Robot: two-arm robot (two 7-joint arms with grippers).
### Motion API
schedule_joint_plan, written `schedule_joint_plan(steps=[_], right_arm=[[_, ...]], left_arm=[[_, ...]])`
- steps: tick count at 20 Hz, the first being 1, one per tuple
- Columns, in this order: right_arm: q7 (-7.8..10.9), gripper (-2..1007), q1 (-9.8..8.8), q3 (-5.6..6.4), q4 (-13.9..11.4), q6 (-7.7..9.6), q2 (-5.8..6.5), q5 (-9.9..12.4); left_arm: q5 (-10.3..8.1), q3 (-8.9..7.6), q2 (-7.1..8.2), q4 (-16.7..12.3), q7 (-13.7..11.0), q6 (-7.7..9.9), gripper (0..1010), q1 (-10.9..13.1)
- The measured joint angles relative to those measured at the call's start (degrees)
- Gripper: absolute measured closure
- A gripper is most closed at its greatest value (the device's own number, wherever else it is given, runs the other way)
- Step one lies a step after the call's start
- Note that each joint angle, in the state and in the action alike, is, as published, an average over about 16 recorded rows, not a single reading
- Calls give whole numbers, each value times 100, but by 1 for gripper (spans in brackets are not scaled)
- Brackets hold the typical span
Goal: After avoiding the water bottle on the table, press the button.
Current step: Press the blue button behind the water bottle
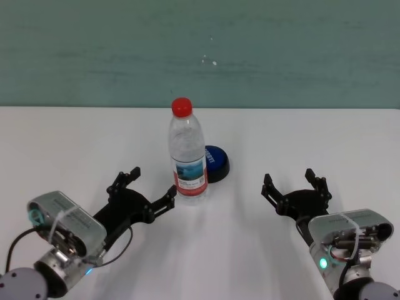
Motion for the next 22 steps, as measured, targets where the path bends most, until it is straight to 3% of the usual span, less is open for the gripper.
schedule_joint_plan(steps=[7, 13, 18, 22], right_arm=[[0, 1, 0, 0, 0, 0, 0, 0], [0, 1, 0, 0, 0, 0, 0, 0], [0, 1, 0, 0, 0, 0, 0, 0], [0, 1, 0, 0, 0, 0, 0, 0]], left_arm=[[-92, -146, 249, -406, -63, 63, 10, 300], [-207, -404, 561, -795, -128, 34, 10, 678], [-326, -656, 777, -898, -204, -131, 10, 915], [-433, -827, 932, -794, -325, -357, 10, 976]])
